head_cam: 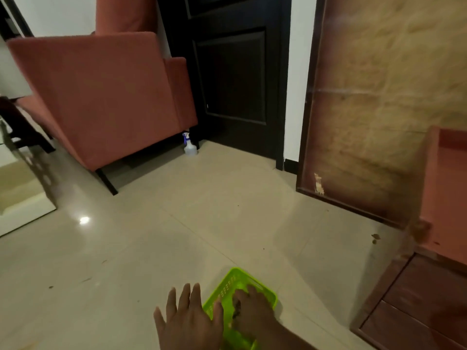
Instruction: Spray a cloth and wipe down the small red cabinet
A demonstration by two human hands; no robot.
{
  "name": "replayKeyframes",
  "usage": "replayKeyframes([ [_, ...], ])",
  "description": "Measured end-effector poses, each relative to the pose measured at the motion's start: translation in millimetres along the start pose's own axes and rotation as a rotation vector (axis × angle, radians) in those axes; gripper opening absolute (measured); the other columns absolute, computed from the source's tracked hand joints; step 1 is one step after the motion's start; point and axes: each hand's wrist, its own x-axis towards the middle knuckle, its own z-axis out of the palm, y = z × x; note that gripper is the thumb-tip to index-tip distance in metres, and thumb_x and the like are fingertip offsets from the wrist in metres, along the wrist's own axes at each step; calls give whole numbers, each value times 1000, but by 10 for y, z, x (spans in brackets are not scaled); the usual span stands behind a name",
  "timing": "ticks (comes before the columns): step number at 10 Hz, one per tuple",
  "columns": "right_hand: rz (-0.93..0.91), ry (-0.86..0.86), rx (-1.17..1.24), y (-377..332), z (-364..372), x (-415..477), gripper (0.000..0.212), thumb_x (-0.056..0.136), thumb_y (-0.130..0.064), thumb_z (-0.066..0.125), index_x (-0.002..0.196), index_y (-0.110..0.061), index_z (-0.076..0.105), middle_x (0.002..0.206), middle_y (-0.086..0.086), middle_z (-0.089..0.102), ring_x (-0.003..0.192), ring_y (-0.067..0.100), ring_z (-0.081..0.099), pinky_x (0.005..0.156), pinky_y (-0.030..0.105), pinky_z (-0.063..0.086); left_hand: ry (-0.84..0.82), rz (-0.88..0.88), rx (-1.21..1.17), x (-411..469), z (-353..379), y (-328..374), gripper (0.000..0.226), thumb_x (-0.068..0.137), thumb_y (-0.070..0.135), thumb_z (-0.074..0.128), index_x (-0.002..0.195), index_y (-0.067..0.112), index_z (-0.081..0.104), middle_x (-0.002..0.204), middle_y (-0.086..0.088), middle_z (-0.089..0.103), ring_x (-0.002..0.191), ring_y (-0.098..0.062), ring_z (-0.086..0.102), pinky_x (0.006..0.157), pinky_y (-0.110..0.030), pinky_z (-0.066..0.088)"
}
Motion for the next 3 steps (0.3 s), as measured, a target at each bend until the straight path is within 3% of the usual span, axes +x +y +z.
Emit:
replayKeyframes([
  [1, 48, -51, -19, 122, 94, 6, 85, 74, -44, 69, 147, -36, 27, 156, -2, 18, 145, 32, 20, 109, 49, 34, -12, -14, -7, 67, -2, 48, 68, 65, 63, 42, 96, 18, 82, 106, -4, 78, 106, -37, 70, 95, -55, 27],
  [2, 100, -63, 8, 153, 69, -58, 80, 84, -44, 62, 151, -40, 18, 162, -5, 9, 149, 27, 13, 114, 53, 24, -25, -22, -47, 108, 41, 36, 70, 64, 65, 39, 97, 21, 81, 108, -3, 77, 109, -36, 69, 96, -53, 25],
  [3, 66, 81, 23, 106, 93, -93, 71, 79, -54, 62, 144, -44, 33, 158, -4, 26, 145, 27, 29, 108, 58, 30, -18, -70, -59, 92, 37, 43, 77, 63, 69, 33, 105, 25, 79, 118, 1, 74, 118, -32, 65, 102, -51, 21],
])
